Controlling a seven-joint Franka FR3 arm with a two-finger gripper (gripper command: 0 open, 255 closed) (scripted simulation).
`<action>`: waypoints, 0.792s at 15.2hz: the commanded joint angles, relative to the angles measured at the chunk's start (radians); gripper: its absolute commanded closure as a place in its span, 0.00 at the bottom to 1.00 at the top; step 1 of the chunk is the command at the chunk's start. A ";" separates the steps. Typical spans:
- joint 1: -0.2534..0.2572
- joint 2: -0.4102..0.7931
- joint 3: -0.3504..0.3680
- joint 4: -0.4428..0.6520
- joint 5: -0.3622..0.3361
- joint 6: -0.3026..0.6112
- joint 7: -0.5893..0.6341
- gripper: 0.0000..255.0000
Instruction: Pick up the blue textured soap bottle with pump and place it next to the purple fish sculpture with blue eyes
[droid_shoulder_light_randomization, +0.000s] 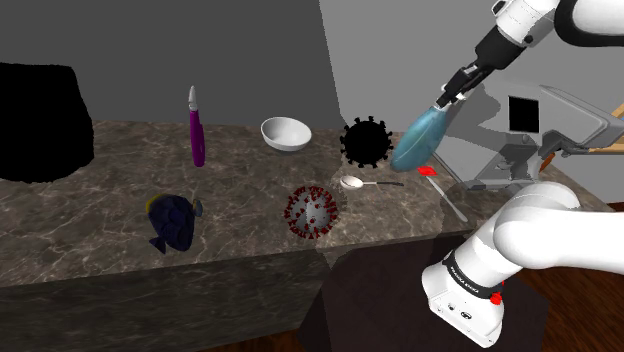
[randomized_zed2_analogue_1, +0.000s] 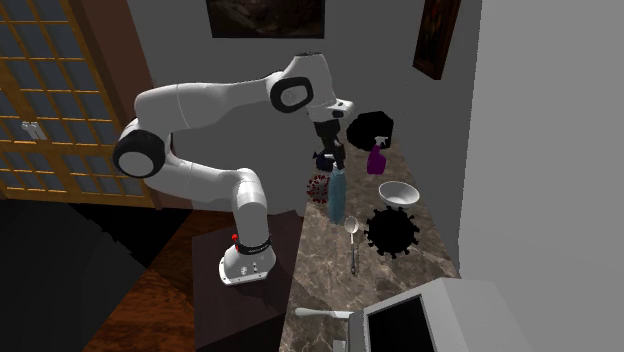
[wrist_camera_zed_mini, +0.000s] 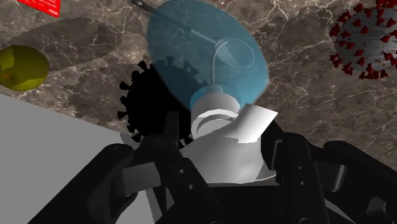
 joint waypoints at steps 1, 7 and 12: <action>0.002 0.013 0.002 0.037 0.003 -0.024 -0.002 1.00; 0.006 0.047 0.008 0.135 0.010 -0.088 -0.006 1.00; 0.008 0.080 0.012 0.221 0.015 -0.141 -0.010 1.00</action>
